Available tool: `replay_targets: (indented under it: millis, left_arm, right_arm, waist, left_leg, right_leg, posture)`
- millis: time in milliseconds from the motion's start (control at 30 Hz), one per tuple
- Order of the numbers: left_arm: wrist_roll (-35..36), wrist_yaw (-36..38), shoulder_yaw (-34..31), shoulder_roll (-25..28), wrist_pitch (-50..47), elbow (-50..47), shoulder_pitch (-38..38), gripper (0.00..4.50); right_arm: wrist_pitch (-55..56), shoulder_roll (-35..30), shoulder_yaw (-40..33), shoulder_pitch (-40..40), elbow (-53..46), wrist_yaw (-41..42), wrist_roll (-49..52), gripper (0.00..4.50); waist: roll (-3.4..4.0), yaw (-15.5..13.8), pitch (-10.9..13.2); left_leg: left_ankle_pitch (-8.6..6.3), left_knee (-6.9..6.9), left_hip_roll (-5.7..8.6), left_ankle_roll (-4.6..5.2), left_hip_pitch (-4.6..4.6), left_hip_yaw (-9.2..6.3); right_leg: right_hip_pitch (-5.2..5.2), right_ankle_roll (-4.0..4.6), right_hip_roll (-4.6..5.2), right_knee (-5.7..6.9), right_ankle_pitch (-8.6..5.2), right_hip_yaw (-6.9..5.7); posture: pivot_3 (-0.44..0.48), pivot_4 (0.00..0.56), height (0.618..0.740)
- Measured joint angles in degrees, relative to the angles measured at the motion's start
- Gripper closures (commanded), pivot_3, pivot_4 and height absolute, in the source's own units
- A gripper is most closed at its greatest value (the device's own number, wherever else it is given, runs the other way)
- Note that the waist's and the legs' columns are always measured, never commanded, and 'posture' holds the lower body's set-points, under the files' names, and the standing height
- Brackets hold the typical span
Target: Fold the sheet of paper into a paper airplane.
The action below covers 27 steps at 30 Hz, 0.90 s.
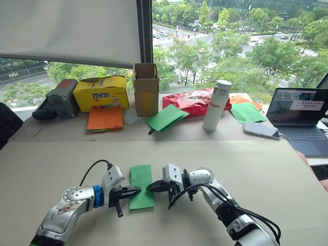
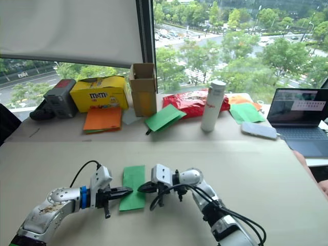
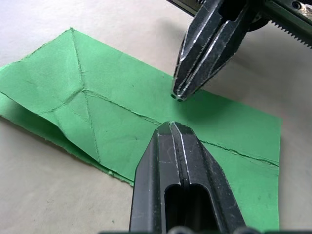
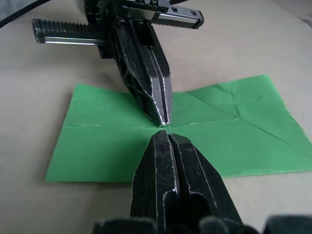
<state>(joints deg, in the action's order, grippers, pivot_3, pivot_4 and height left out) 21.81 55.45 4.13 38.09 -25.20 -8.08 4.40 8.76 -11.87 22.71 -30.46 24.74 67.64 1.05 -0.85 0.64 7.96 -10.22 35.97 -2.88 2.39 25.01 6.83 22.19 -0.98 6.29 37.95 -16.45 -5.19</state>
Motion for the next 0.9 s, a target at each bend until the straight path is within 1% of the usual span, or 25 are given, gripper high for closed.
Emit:
replay_targets:
  millis: [133, 300, 433, 567, 633, 700, 733, 800, 900]
  left_arm:
    - [-0.15, 0.45, 0.37, 0.14, -0.12, 0.38, 0.54, 4.50]
    - [-0.16, 1.55, 0.64, 0.56, -0.16, 1.15, 1.29, 4.50]
    - [-0.16, 2.28, 0.76, 0.78, -0.29, 1.56, 1.69, 4.50]
    - [0.09, 3.31, 0.69, 1.02, -1.05, 2.18, 2.50, 4.50]
    - [2.32, 4.62, -0.15, 0.97, -2.37, 2.22, 2.36, 4.50]
    - [7.49, 6.05, -2.96, 0.70, -5.45, 1.45, 2.18, 4.50]
    - [10.77, 6.59, -5.49, 0.71, -7.40, 0.44, 2.30, 4.50]
    - [15.11, 7.26, -9.85, 2.03, -9.81, -0.74, 2.56, 4.50]
    - [17.14, 8.38, -14.28, 5.15, -10.86, -0.43, 2.58, 4.50]
  right_arm:
    - [-6.03, -4.16, 3.41, 2.93, -9.33, 1.96, -0.64, 4.47]
    - [-12.82, -7.50, 6.08, 4.49, -18.25, 2.20, -1.82, 4.47]
    - [-17.00, -9.66, 7.78, 6.19, -24.07, 2.69, -1.95, 4.47]
    - [-18.82, -10.55, 8.20, 7.15, -26.65, 2.62, -1.72, 4.47]
    - [-20.97, -11.04, 7.71, 7.36, -27.68, 2.24, -0.52, 4.47]
    - [-24.47, -12.07, 6.06, 8.01, -29.30, 1.99, 1.54, 4.47]
    - [-26.78, -13.86, 4.60, 8.06, -30.57, 1.82, 2.53, 4.47]
    - [-30.64, -17.82, 0.09, 7.62, -32.70, 1.37, 4.11, 4.47]
    - [-34.87, -21.63, -6.10, 5.84, -36.69, 0.83, 7.20, 4.47]
  waist:
    - [-0.01, -0.06, -0.01]
    - [0.00, -0.03, -0.01]
    - [-0.02, -0.02, -0.02]
    - [-0.03, -0.01, -0.03]
    - [-0.04, -0.04, -0.01]
    - [-0.14, -0.17, 0.08]
    - [-0.20, -0.25, 0.16]
    - [-0.21, -0.27, 0.22]
    - [-0.21, -0.08, 0.23]
  left_leg:
    - [-0.07, 0.00, 0.03, 0.09, -0.09, 0.00]
    - [-0.09, -0.01, 0.03, 0.11, -0.12, 0.00]
    - [-0.11, -0.01, 0.03, 0.15, -0.12, 0.00]
    - [-0.11, -0.01, 0.03, 0.15, -0.12, 0.00]
    - [-0.11, -0.01, 0.04, 0.16, -0.07, -0.01]
    - [-0.11, 0.03, 0.04, 0.16, 0.06, -0.03]
    - [-0.10, 0.13, 0.04, 0.16, 0.23, -0.08]
    - [-0.11, 0.23, 0.05, 0.18, 0.29, -0.09]
    - [-0.12, 0.15, 0.04, 0.19, 0.27, -0.10]
  right_leg:
    - [-0.03, 0.01, 0.08, -0.05, -0.01, 0.01]
    - [-0.03, 0.05, 0.11, -0.04, -0.03, 0.01]
    - [-0.04, 0.06, 0.14, -0.07, -0.04, 0.01]
    - [-0.02, 0.07, 0.12, -0.07, -0.04, 0.00]
    - [0.02, 0.07, 0.14, -0.07, -0.05, 0.00]
    - [0.05, 0.07, 0.17, -0.07, -0.04, -0.02]
    - [0.05, 0.08, 0.19, -0.04, -0.04, -0.06]
    - [0.06, 0.08, 0.22, -0.04, -0.03, -0.08]
    - [0.05, 0.08, 0.18, -0.06, -0.04, -0.10]
  posture:
    - [0.000, 0.150, 0.740]
    - [0.000, 0.150, 0.740]
    - [0.000, 0.150, 0.740]
    - [0.000, 0.150, 0.740]
    - [0.000, 0.150, 0.740]
    - [0.000, 0.150, 0.740]
    - [0.000, 0.150, 0.740]
    - [0.000, 0.150, 0.740]
    - [0.000, 0.150, 0.740]
